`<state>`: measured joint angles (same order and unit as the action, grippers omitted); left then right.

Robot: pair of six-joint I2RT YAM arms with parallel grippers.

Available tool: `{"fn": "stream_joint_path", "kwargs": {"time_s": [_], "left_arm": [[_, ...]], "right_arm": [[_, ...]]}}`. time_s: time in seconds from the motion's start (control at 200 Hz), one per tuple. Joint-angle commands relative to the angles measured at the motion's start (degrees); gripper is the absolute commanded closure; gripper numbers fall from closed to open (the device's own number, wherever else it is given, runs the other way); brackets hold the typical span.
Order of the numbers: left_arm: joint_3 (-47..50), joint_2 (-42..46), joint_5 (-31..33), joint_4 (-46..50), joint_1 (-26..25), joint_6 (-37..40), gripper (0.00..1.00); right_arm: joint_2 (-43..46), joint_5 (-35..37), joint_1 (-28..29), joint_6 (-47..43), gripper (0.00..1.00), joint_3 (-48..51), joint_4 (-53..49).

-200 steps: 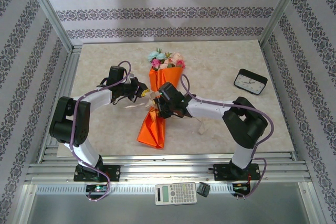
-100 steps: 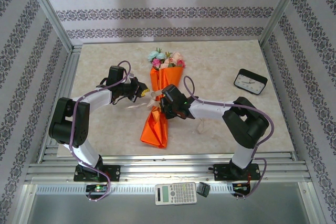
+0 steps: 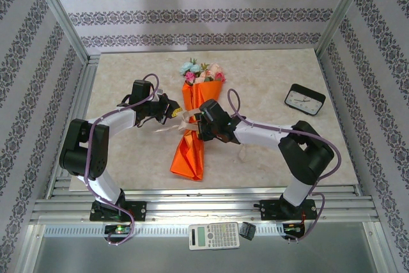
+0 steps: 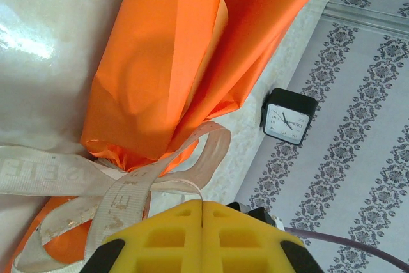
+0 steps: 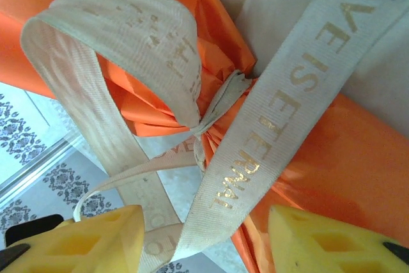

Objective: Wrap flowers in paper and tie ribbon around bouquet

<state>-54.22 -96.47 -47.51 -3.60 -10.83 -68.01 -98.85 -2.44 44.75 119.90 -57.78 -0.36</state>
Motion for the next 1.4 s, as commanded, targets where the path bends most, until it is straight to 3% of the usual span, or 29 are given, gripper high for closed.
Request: {"fn": "stream_joint_path", "kwargs": {"time_s": [0.0, 0.1, 0.315, 0.51, 1.184, 1.394], "left_arm": [[0.21, 1.36, -0.11, -2.14, -0.41, -0.19, 1.0], [0.43, 1.5, -0.13, -2.29, -0.34, -0.34, 1.0], [0.16, 1.6, -0.24, -2.14, -0.38, -0.32, 1.0], [-0.06, 1.2, -0.22, -2.12, -0.39, -0.2, 1.0], [-1.61, 0.14, 2.22, -1.59, -0.43, -0.57, 1.0], [-2.0, 0.05, 1.61, -1.57, -0.51, -0.88, 1.0]], "right_arm": [[-2.69, -0.68, -0.03, 5.93, 0.46, -2.43, 1.01], [-4.48, -1.06, -0.1, 6.49, 0.49, -3.68, 1.32], [-6.28, -0.48, -0.19, 7.03, 0.81, -4.01, 3.05], [-2.45, 1.2, -0.44, 5.17, 1.0, -2.53, 0.17], [17.17, 2.62, -4.31, -3.35, 1.0, 7.48, -12.04], [16.84, 1.46, -4.48, -2.79, 1.0, 10.3, -10.44]]}}
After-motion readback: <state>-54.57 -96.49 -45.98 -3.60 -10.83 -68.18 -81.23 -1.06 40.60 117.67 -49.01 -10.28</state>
